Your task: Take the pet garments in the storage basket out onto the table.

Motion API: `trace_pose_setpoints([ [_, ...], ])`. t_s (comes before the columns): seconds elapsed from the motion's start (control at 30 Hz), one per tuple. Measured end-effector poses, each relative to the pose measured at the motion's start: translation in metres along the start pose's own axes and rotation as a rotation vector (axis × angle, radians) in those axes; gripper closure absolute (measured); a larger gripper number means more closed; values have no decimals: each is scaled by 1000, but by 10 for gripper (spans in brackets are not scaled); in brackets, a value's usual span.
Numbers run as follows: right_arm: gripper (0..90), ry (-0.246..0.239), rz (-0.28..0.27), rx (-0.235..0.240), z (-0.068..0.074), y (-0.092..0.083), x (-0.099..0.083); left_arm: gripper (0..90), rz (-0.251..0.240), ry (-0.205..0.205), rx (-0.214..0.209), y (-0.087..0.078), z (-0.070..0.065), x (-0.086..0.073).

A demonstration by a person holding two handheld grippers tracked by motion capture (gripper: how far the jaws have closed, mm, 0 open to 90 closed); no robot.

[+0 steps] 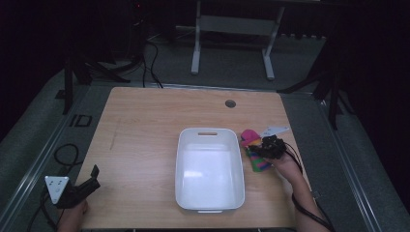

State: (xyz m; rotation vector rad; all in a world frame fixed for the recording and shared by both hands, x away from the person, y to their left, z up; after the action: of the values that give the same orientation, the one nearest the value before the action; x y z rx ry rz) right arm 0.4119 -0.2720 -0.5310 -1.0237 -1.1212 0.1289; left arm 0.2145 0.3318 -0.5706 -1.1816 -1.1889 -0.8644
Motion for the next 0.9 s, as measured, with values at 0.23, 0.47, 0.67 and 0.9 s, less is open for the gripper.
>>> trace_pose_setpoints([
  [0.23,659,6,36,-9,3,18,-7,9,1,-1,1,0,0,0],
  [0.47,406,6,53,-32,5,6,-1,9,0,-2,2,0,0,0],
  [0.67,184,13,34,-35,9,-16,1,9,2,-3,4,0,0,0],
  [0.9,120,44,-45,-36,10,-47,-9,10,2,-4,3,0,0,0],
])
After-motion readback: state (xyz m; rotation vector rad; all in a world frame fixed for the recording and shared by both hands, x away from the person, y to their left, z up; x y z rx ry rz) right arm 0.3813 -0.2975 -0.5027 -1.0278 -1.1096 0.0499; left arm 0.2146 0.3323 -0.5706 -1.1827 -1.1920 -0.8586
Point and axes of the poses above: each handheld gripper's, and its own axes: y roughly forward along the jaws, x roughly out of its top, z roughly to its left, the point moved 1 cm from there along y, roughly forward along the jaws, and after that the axes turned 8 degrees about x, right-handed, at the moved point
